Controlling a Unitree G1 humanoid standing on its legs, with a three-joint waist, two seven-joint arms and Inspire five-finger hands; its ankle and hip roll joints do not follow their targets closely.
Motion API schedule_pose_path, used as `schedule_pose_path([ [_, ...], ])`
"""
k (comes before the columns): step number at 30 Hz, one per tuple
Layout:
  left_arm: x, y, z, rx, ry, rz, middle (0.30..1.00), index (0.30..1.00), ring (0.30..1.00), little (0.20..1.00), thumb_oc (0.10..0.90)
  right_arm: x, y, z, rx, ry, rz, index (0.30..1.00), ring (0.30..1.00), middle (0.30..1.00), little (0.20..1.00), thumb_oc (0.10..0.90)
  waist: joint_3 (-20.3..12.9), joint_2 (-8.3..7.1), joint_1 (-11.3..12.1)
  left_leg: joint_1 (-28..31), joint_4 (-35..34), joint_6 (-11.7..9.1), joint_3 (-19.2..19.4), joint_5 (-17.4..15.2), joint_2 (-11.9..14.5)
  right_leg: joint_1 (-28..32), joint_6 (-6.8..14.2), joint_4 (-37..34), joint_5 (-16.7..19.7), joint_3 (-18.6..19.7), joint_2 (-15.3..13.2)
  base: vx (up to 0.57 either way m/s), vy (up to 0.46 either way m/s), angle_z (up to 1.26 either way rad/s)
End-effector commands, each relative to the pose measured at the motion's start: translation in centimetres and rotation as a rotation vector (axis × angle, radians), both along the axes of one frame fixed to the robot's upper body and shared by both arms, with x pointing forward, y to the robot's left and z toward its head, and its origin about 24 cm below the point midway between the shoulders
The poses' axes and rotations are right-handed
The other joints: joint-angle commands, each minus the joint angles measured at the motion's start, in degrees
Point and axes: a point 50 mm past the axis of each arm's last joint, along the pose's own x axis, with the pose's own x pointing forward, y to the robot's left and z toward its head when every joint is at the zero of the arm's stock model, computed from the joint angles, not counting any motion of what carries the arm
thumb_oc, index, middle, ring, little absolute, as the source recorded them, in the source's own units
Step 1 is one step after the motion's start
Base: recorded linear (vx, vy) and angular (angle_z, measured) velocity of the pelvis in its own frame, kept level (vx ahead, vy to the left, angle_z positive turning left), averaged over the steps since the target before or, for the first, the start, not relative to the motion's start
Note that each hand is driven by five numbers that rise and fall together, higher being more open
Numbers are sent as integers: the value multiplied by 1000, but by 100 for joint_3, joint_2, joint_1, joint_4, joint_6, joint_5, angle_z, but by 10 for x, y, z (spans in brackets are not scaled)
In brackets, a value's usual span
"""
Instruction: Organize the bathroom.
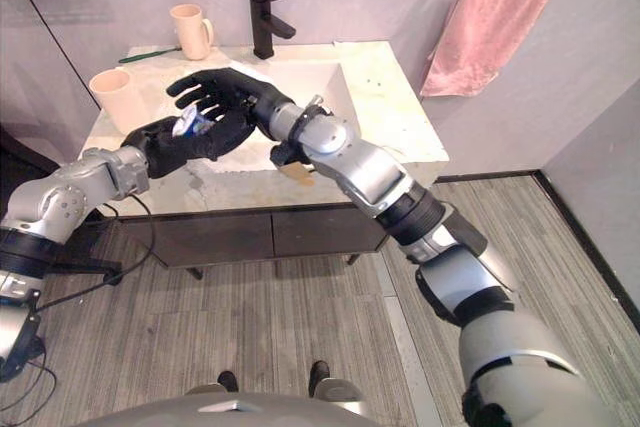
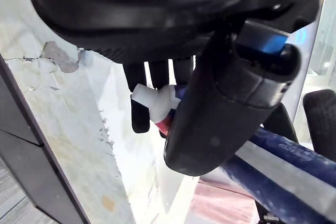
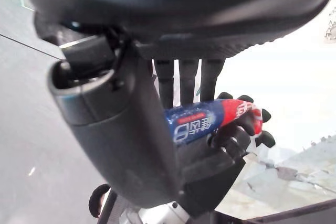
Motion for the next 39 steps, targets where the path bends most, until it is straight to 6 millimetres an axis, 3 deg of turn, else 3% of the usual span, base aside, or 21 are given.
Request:
schedule_pose_path([
  [1,5,7,68,-55,-297,22,300,300,300,300,400,-11,6,43,123,-155,85,300,300,300,300,400,-582,44,82,-301,735,-79,-33,-64,396,-141,104,240,-891,280,-149,0,0,0],
  [18,4,7,68,-57,-298,27,300,300,300,300,400,-11,6,42,125,-150,84,300,300,300,300,400,-557,56,77,-304,754,-72,-21,-107,383,-152,103,272,-909,281,-158,0,0,0],
  [20,5,7,68,-55,-298,26,300,300,300,300,400,-11,7,42,110,-147,99,900,900,900,900,800,-559,49,75,-309,761,-71,-20,-103,387,-157,103,277,-906,280,-158,0,0,0],
  [39,5,8,67,-50,-297,27,300,300,300,300,400,-12,7,39,94,-148,107,900,900,900,900,800,-572,52,70,-288,733,-66,-5,-117,371,-142,114,239,-890,275,-165,0,0,0],
])
